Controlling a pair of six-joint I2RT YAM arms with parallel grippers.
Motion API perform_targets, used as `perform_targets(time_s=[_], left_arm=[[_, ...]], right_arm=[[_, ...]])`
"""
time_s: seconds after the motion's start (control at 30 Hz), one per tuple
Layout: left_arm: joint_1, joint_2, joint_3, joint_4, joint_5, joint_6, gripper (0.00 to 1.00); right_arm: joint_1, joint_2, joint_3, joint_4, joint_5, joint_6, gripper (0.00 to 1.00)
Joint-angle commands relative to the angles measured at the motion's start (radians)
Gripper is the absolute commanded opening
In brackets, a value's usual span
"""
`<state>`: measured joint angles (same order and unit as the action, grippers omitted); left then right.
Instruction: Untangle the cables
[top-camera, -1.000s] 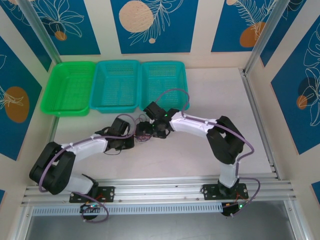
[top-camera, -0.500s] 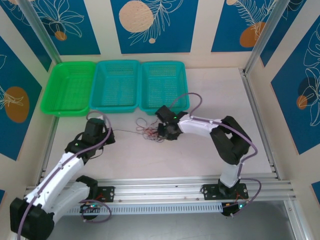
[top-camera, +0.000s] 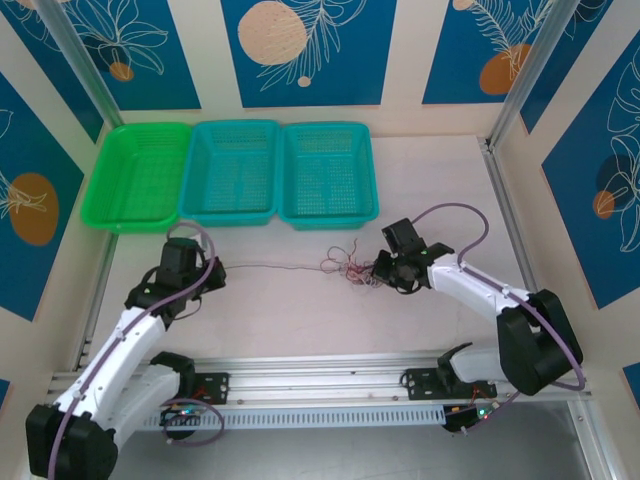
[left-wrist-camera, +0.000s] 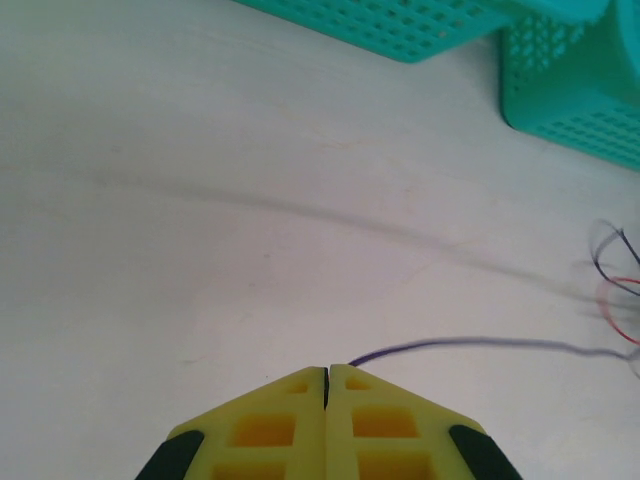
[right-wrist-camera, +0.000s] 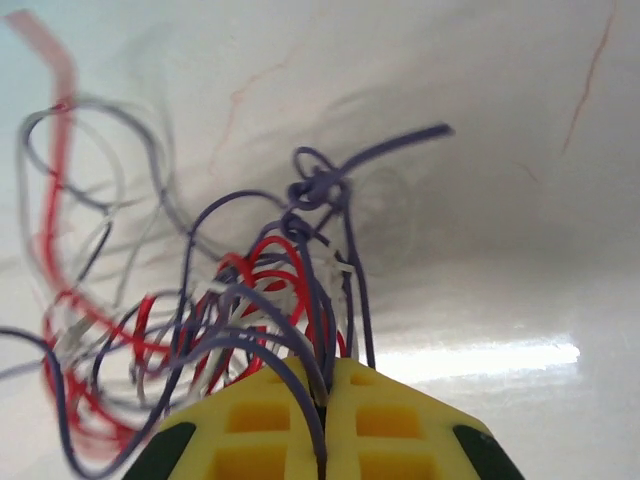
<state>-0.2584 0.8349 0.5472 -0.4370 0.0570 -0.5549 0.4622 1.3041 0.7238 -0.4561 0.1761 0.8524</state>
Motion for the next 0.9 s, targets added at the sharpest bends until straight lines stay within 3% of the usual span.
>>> perform_targets(time_s=[0.0, 0.13, 0.27, 0.33, 0.43, 0.53, 0.7, 0.87], left_arm=[[-0.04, 0.024, -0.089, 0.2, 0.104, 0.016, 0.08], [-0.123, 0.03, -0.137, 0.247, 0.013, 0.042, 0.2], [-0.136, -0.008, -0.139, 0.237, -0.048, 0.07, 0.45], [-0.137, -0.031, -0.121, 0.235, -0.051, 0.114, 0.49], [-0.162, -0.041, -0.092, 0.286, 0.044, 0.226, 0.53], [-0.253, -0.013, -0.046, 0.333, 0.124, 0.37, 0.59], [-0.441, 0.133, 0.046, 0.367, 0.076, 0.63, 0.69], [-0.523, 0.329, 0.054, 0.564, 0.104, 0.801, 0.79]], right_arm=[[-0.007, -0.034, 0.03, -0.006, -0.077, -0.133, 0.04], [-0.004, -0.065, 0.089, -0.04, -0.151, -0.295, 0.03], [0.001, -0.092, 0.146, -0.099, -0.165, -0.394, 0.04], [0.004, -0.097, 0.174, -0.132, -0.167, -0.425, 0.04], [0.008, -0.112, 0.21, -0.159, -0.199, -0.466, 0.04], [0.013, -0.128, 0.24, -0.172, -0.224, -0.485, 0.04], [0.017, -0.152, 0.262, -0.174, -0.252, -0.488, 0.03], [0.022, -0.179, 0.269, -0.169, -0.303, -0.478, 0.01]])
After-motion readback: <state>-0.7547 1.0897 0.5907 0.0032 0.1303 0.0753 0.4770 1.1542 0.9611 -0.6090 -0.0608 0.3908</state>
